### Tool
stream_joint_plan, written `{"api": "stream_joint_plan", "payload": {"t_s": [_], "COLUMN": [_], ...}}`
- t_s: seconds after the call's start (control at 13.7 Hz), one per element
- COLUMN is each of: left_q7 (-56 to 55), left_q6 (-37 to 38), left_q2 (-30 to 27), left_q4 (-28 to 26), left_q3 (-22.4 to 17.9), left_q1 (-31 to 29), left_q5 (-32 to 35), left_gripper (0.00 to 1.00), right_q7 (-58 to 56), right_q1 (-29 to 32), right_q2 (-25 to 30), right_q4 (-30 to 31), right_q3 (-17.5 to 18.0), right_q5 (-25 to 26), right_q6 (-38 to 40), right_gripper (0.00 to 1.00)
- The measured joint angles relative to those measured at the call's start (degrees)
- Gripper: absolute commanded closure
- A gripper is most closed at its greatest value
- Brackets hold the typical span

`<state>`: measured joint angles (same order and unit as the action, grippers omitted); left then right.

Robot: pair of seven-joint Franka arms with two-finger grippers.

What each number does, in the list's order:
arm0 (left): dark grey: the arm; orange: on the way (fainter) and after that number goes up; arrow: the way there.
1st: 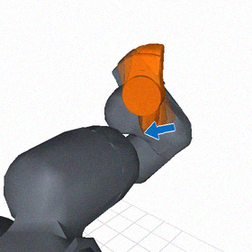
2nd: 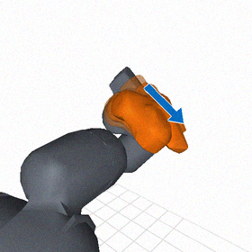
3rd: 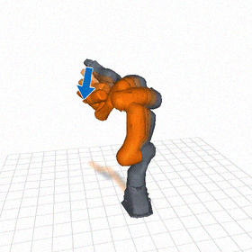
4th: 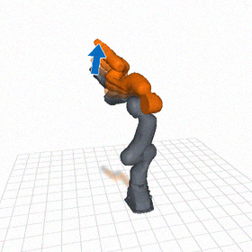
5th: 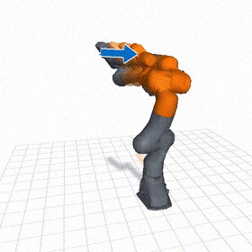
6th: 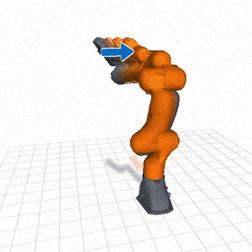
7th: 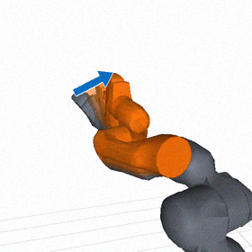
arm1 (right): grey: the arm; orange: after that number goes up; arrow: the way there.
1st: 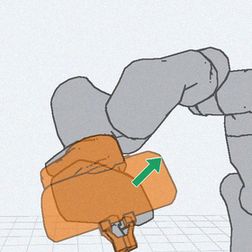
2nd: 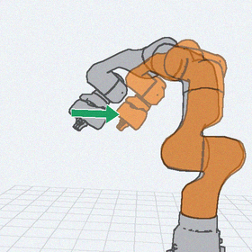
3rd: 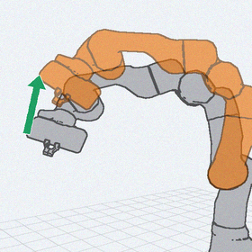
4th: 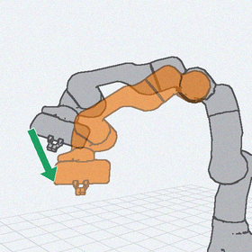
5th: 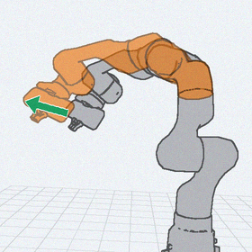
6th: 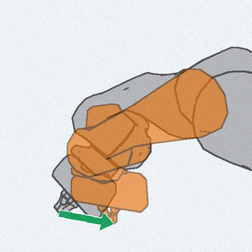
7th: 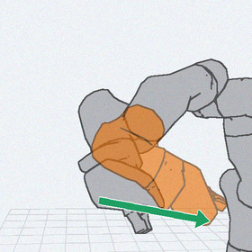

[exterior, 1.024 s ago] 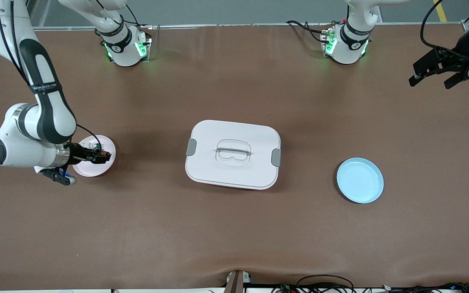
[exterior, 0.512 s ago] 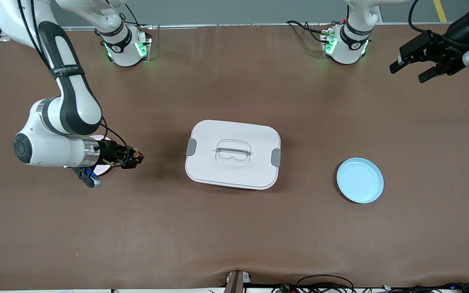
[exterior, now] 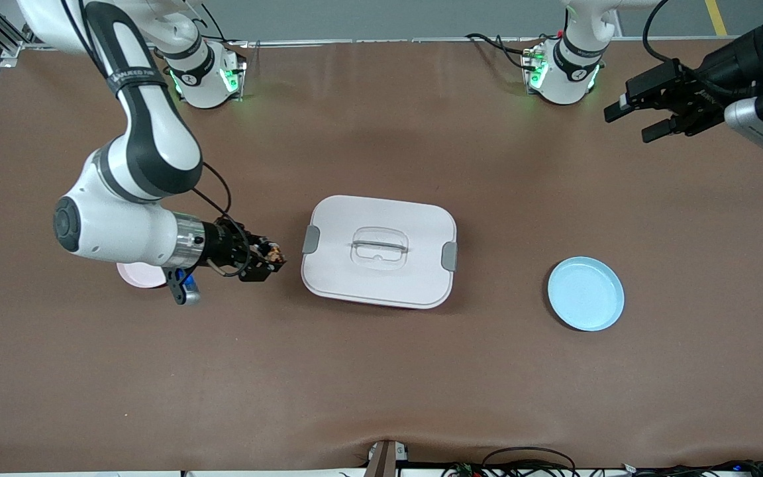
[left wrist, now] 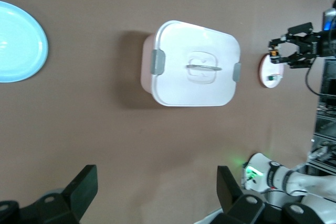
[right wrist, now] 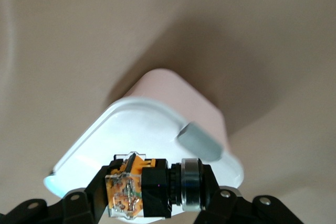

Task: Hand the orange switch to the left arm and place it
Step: 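Lift the switch over the white box while the left gripper approaches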

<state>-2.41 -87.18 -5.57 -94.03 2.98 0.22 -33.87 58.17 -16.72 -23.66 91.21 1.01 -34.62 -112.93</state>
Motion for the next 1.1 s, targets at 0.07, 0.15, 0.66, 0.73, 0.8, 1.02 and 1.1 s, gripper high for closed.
{"api": "stream_joint_plan", "payload": {"t_s": [0.07,0.15,0.66,0.73,0.8,1.02,1.1], "left_q7": [0.02,0.03,0.06,0.06,0.06,0.06,0.06], "left_q6": [-0.09,-0.33,-4.19,-4.85,-5.53,-8.93,-10.04], "left_q2": [0.48,0.95,2.75,3.09,3.59,5.91,6.80], "left_q4": [0.00,0.00,0.01,0.00,-0.02,-0.11,-0.17], "left_q3": [0.02,0.06,0.98,1.24,1.67,3.58,4.25], "left_q1": [0.03,0.11,3.20,3.53,3.86,4.89,5.17], "left_q5": [-1.07,-1.97,-3.73,-3.80,-3.84,-3.85,-3.85], "left_gripper": [0.00,0.00,0.00,0.00,0.00,0.00,0.00], "right_q7": [2.57,5.11,22.76,26.13,29.66,37.38,38.75], "right_q1": [-1.23,-2.39,-7.89,-9.05,-10.38,-13.89,-14.87], "right_q2": [-0.49,-1.07,-6.42,-7.71,-9.09,-11.58,-11.70], "right_q4": [-1.02,-1.88,-9.52,-11.41,-13.49,-18.46,-19.29], "right_q3": [0.00,0.00,0.02,0.02,0.02,0.05,0.04], "right_q5": [-0.18,-0.25,-4.65,-4.72,-4.73,-4.86,-5.01], "right_q6": [-0.97,-1.90,-7.67,-9.35,-11.01,-12.48,-12.50], "right_gripper": [1.00,1.00,1.00,1.00,1.00,1.00,1.00]}}
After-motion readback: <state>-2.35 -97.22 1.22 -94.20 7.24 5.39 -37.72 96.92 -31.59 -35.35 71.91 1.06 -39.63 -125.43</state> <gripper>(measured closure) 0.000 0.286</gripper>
